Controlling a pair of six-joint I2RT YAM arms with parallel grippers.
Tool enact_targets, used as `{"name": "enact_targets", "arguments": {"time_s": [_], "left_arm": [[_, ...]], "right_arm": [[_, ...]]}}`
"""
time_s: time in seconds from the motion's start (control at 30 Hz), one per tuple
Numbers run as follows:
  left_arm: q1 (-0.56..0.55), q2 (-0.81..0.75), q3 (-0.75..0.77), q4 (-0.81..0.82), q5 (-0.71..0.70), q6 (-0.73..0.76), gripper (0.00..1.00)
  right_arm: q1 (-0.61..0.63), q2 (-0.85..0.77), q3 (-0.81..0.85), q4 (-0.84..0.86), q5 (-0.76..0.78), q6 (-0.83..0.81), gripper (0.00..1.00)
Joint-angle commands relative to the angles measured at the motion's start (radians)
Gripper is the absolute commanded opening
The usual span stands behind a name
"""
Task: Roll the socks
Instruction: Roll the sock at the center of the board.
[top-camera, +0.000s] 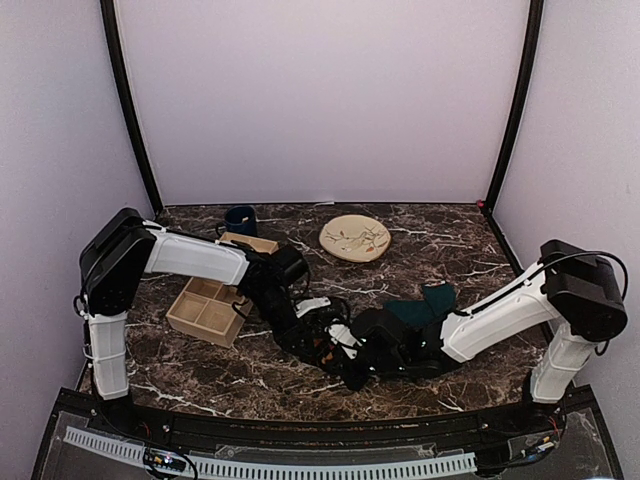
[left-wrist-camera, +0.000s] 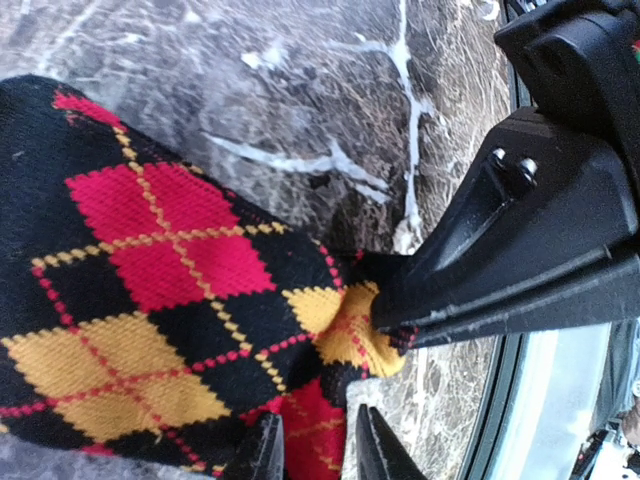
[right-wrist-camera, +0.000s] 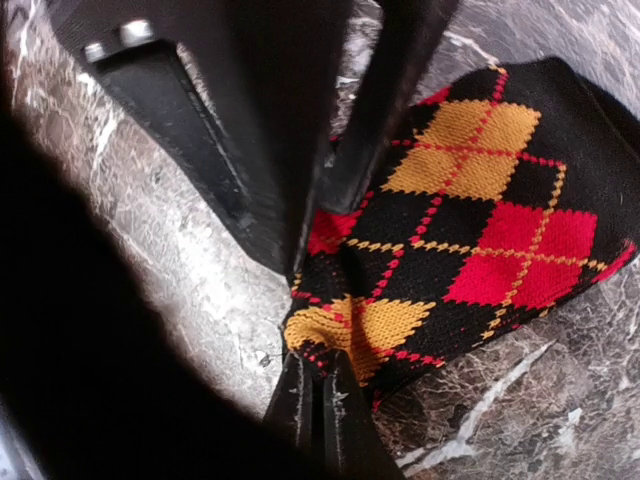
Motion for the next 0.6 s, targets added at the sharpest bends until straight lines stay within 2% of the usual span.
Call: {"name": "enact_targets", "arguments": {"time_s": [0.0,0.23,0.57], "left_arm": [[0.009,-0.082,-0.030,0.034,-0.018,-0.019,0.29],[0.016,-0.136,-0.065,0.092,-0.034,-0.045,0.29],[0.020,-0.220,-0.150,0.199,-0.087,-0.089,0.30]], "right_arm": [[-0.034,-0.027,-0.028,0.052,-0.070,0.120,0.00],[-0.089,-0.040,-0.063,0.141,-0.170,0.278,0.00],[-0.112,-0.026,-0.070,0.176,-0.228,0.364,0.00]]}}
